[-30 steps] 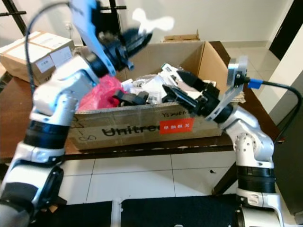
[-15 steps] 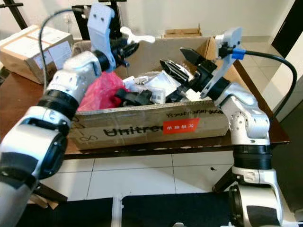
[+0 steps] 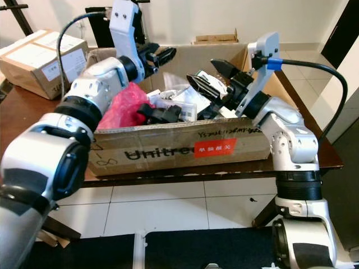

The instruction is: Picking trash to rubbish bin

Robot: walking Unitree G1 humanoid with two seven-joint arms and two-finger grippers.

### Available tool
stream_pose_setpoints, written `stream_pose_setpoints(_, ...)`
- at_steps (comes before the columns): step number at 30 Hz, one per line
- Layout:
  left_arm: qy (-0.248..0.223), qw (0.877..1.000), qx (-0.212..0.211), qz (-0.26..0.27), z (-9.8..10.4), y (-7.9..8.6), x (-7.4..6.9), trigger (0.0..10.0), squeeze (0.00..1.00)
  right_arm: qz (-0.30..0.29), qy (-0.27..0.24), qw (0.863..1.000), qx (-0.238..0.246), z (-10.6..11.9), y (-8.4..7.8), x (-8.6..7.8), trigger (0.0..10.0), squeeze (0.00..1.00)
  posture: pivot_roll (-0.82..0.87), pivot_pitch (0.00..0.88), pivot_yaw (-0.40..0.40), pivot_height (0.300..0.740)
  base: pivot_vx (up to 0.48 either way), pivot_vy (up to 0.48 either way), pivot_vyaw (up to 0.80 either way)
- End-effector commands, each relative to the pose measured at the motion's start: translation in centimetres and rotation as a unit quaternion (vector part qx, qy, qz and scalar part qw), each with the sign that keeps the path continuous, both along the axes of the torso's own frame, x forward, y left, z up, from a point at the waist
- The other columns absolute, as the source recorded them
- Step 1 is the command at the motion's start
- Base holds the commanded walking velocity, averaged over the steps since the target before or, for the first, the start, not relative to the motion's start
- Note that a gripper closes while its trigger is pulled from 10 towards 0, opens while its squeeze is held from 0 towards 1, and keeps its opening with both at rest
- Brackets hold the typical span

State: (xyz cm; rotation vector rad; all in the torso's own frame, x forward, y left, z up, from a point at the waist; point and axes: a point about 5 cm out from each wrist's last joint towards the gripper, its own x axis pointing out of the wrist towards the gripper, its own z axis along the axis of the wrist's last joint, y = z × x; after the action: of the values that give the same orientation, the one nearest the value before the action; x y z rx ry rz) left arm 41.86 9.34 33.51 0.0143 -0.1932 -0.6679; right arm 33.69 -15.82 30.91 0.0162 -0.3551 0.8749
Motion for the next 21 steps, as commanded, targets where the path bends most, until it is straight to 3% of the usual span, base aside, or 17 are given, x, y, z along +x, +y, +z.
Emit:
stream_pose_setpoints(1, -0.008, 1.000, 0.030, -0.001, 0.3, -0.3, 0.0, 10.0, 0.00, 0.012, -0.004, 0.999, -0.029, 0.0, 0.4, -0.3, 10.0, 0.00, -0.03, 0.134, 0.019, 0.740, 0.000, 0.000, 0.00)
stream_pose_setpoints(5, -0.022, 0.999, 0.028, -0.008, 1.2, -0.2, -0.2, 10.0, 0.00, 0.017, -0.005, 0.999, -0.034, 0.1, 0.4, -0.4, 10.0, 0.00, -0.04, 0.135, 0.017, 0.740, 0.000, 0.000, 0.00)
stream_pose_setpoints(6, -0.031, 0.999, 0.003, -0.018, 2.1, -0.1, -0.3, 10.0, 0.00, 0.020, -0.007, 0.999, -0.026, 0.3, 0.3, -0.5, 10.0, 0.00, -0.04, 0.135, 0.018, 0.740, 0.000, 0.000, 0.00)
stream_pose_setpoints(7, -0.031, 0.999, 0.003, -0.018, 2.1, -0.1, -0.3, 10.0, 0.00, 0.020, -0.007, 0.999, -0.026, 0.3, 0.3, -0.5, 10.0, 0.00, -0.04, 0.135, 0.018, 0.740, 0.000, 0.000, 0.00)
stream_pose_setpoints(9, -0.053, 0.990, -0.095, -0.092, 4.8, 0.3, -1.2, 10.0, 0.00, 0.034, -0.014, 0.999, 0.001, 1.0, 0.1, -0.8, 10.0, 0.00, -0.04, 0.135, 0.018, 0.740, 0.000, 0.000, 0.00)
stream_pose_setpoints(11, -0.053, 0.990, -0.095, -0.092, 4.8, 0.3, -1.2, 10.0, 0.00, 0.034, -0.014, 0.999, 0.001, 1.0, 0.1, -0.8, 10.0, 0.00, -0.04, 0.135, 0.018, 0.740, 0.000, 0.000, 0.00)
stream_pose_setpoints(12, -0.056, 0.973, -0.131, -0.180, 5.8, 0.6, -2.0, 10.0, 0.00, 0.062, -0.019, 0.998, 0.026, 1.4, 0.0, -1.4, 10.0, 0.00, -0.04, 0.134, 0.022, 0.740, 0.000, 0.000, 0.00)
stream_pose_setpoints(13, -0.056, 0.973, -0.131, -0.180, 5.8, 0.6, -2.0, 10.0, 0.00, 0.062, -0.019, 0.998, 0.026, 1.4, 0.0, -1.4, 10.0, 0.00, -0.04, 0.134, 0.022, 0.740, 0.000, 0.000, 0.00)
stream_pose_setpoints(15, -0.057, 0.929, -0.102, -0.351, 4.8, 1.5, -3.9, 10.0, 0.00, 0.139, -0.021, 0.988, 0.063, 1.5, -0.1, -3.0, 10.0, 0.00, -0.03, 0.136, 0.019, 0.740, 0.000, 0.000, 0.00)
stream_pose_setpoints(16, -0.057, 0.929, -0.102, -0.351, 4.8, 1.5, -3.9, 10.0, 0.00, 0.139, -0.021, 0.988, 0.063, 1.5, -0.1, -3.0, 10.0, 0.00, -0.03, 0.136, 0.019, 0.740, 0.000, 0.000, 0.00)
stream_pose_setpoints(17, -0.044, 0.910, -0.073, -0.406, 3.5, 2.1, -4.7, 10.0, 0.00, 0.168, -0.019, 0.983, 0.067, 1.3, 0.0, -3.8, 10.0, 0.00, -0.03, 0.136, 0.017, 0.740, 0.000, 0.000, 0.00)
stream_pose_setpoints(19, -0.020, 0.886, -0.034, -0.462, 1.3, 2.7, -6.2, 10.0, 0.00, 0.205, -0.009, 0.976, 0.066, 0.5, 0.2, -4.7, 10.0, 0.00, -0.03, 0.137, 0.013, 0.740, 0.000, 0.000, 0.00)
stream_pose_setpoints(20, -0.020, 0.886, -0.034, -0.462, 1.3, 2.7, -6.2, 10.0, 0.00, 0.205, -0.009, 0.976, 0.066, 0.5, 0.2, -4.7, 10.0, 0.00, -0.03, 0.137, 0.013, 0.740, 0.000, 0.000, 0.00)
stream_pose_setpoints(21, -0.009, 0.872, -0.027, -0.489, 0.3, 2.9, -7.3, 10.0, 0.00, 0.228, 0.001, 0.971, 0.069, 0.1, 0.4, -5.2, 10.0, 0.00, -0.03, 0.138, 0.008, 0.740, 0.000, 0.000, 0.00)
